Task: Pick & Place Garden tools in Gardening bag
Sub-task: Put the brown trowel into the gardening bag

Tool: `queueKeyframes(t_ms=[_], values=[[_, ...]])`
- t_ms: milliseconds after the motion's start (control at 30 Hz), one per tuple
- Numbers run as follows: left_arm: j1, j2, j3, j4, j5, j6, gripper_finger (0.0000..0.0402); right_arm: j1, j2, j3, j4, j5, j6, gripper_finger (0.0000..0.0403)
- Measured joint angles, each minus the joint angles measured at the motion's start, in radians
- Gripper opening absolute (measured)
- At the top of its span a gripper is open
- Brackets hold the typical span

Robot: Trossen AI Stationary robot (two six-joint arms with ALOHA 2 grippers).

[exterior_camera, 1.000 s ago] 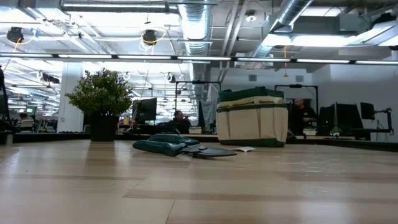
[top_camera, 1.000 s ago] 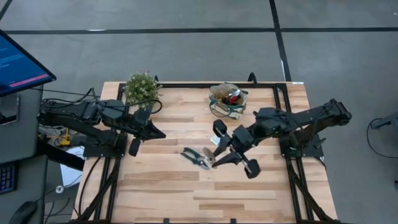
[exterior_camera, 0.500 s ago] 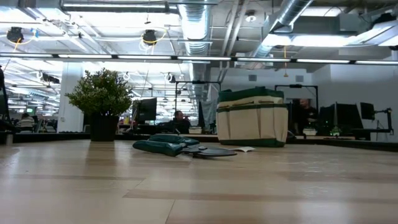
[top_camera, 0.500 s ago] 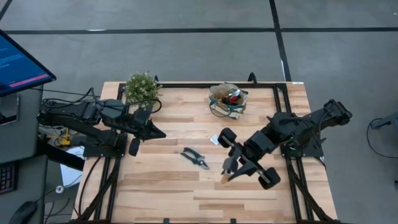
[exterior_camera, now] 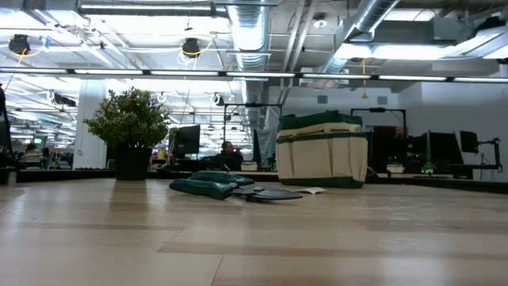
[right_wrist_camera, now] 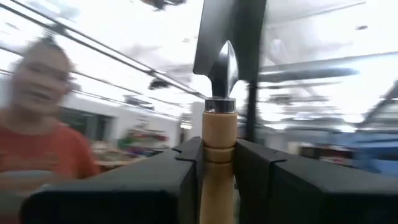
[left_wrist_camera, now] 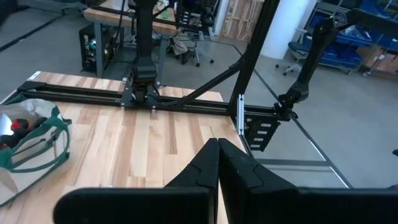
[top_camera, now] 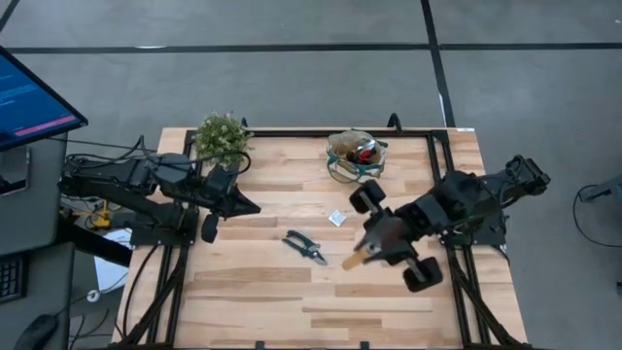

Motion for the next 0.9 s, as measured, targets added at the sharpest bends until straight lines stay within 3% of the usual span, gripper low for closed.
queueKeyframes(t_ms=[300,567,900], values=[[0.000,0.001,0.000,0.040,-0.040,-0.003,0.0005,-0.002,0.005,0.000,-0.006,0.220,-0.257,0.0055],[0.000,0.001,0.000,0.089,-0.099,-0.003,0.0005,-0.014,0.005,0.000,-0.045,0.567,-0.486,0.0055],[0.000,0.006,0.000,0.137,-0.215,-0.031,0.0005,-0.122,0.005,0.000,-0.186,0.715,-0.657,0.0055]])
